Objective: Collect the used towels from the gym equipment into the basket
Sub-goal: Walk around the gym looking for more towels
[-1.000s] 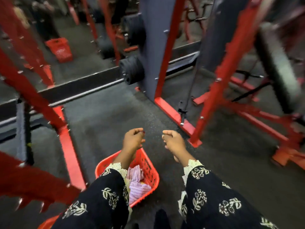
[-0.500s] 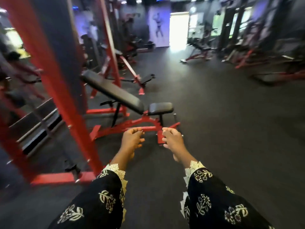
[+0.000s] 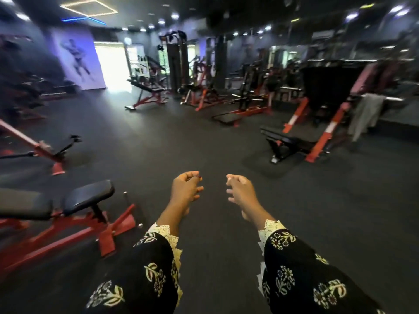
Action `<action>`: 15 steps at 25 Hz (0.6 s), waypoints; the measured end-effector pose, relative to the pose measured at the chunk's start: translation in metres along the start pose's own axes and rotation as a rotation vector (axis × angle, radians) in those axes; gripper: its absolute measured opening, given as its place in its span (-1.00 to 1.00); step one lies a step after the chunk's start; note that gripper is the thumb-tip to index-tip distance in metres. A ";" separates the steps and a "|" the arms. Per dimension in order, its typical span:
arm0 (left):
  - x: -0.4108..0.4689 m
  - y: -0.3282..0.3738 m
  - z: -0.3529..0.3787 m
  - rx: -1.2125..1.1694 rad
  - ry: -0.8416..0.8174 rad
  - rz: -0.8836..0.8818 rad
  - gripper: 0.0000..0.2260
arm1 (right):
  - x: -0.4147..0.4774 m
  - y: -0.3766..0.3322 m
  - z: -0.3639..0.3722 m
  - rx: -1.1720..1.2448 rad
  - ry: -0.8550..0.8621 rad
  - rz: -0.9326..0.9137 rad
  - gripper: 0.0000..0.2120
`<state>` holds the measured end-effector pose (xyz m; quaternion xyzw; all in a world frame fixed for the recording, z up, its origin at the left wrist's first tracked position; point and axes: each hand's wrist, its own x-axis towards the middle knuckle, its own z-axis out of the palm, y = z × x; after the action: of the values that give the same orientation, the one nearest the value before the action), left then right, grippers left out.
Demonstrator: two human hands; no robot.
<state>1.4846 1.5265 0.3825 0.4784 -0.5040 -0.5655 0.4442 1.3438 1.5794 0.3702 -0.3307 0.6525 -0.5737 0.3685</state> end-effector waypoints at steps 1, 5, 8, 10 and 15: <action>0.012 0.001 0.027 0.005 -0.042 0.002 -0.86 | 0.018 -0.001 -0.021 0.013 0.047 0.001 -0.76; 0.064 0.007 0.112 0.024 -0.167 0.019 -0.86 | 0.086 -0.007 -0.083 0.076 0.200 0.004 -0.83; 0.114 0.008 0.163 0.040 -0.241 0.010 -0.85 | 0.135 -0.009 -0.114 0.099 0.276 0.003 -0.84; 0.150 0.008 0.194 0.046 -0.295 0.018 -0.85 | 0.172 -0.012 -0.130 0.107 0.322 -0.007 -0.83; 0.253 0.019 0.276 0.066 -0.437 0.017 -0.85 | 0.278 -0.031 -0.161 0.140 0.472 -0.032 -0.80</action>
<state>1.1751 1.3154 0.3877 0.3546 -0.6103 -0.6353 0.3133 1.0643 1.4192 0.3841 -0.1718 0.6738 -0.6846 0.2187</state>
